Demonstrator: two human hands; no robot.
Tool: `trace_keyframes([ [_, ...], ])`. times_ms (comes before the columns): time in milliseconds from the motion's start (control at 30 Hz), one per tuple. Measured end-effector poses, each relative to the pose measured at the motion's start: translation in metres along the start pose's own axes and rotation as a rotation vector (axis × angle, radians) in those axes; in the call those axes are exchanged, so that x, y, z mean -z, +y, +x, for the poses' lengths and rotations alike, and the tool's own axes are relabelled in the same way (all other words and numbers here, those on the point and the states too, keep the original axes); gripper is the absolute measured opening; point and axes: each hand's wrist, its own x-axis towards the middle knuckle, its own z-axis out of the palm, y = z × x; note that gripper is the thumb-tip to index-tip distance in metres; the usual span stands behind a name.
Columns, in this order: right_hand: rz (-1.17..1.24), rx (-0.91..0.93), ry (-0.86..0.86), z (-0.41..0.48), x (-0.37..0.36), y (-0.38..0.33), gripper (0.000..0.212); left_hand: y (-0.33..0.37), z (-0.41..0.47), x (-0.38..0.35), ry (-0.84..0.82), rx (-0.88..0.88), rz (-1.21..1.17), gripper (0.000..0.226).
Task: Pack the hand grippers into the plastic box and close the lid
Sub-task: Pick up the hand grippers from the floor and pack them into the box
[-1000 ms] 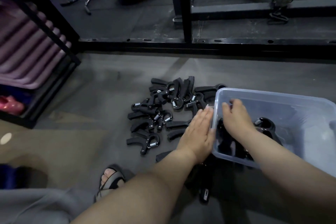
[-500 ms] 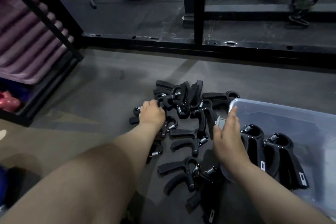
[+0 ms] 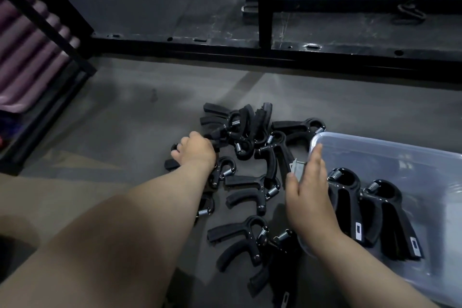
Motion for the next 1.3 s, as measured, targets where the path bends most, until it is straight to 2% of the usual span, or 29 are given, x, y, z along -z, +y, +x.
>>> trace_keyframes([
  [200,-0.011,-0.005,0.01,-0.002,0.002,-0.003,0.076,-0.009,-0.009,0.03,0.127,0.138,-0.461,0.04],
  [267,-0.01,-0.008,0.0,-0.003,0.003,-0.003,0.075,-0.009,-0.013,0.041,0.124,0.21,-0.666,0.044],
  [333,-0.011,-0.013,-0.02,-0.002,0.005,-0.004,0.075,-0.004,-0.019,0.049,0.047,0.295,-0.967,0.046],
  [433,0.017,-0.006,-0.069,0.0,0.009,-0.004,0.077,0.002,-0.042,0.064,-0.117,0.363,-1.184,0.042],
  [633,0.021,-0.003,-0.233,0.0,0.025,-0.003,0.082,0.012,-0.107,0.083,-0.434,0.193,-1.436,0.036],
  [733,0.077,-0.039,-0.315,-0.001,0.042,-0.006,0.075,0.022,-0.143,0.083,-0.538,0.128,-1.527,0.032],
  [867,0.428,-0.109,-0.16,-0.01,0.07,-0.027,0.046,0.036,-0.192,0.081,-0.631,0.029,-1.522,0.025],
  [967,0.691,-0.161,-0.146,-0.016,0.088,-0.041,0.012,0.045,-0.223,0.069,-0.628,-0.08,-1.438,0.025],
  [1033,0.747,-0.207,-0.14,-0.017,0.099,-0.04,0.013,0.052,-0.244,0.06,-0.587,-0.16,-1.338,0.016],
  [1100,0.712,-0.271,-0.128,-0.019,0.108,-0.03,0.023,0.061,-0.263,0.053,-0.557,-0.268,-1.259,0.01],
  [1233,0.668,-0.375,0.063,-0.012,0.133,0.01,0.025,0.07,-0.285,0.036,-0.635,-0.529,-0.967,0.013],
  [1300,0.544,-0.398,0.167,-0.011,0.152,0.033,0.022,0.069,-0.286,0.028,-0.551,-0.658,-0.722,0.019],
])
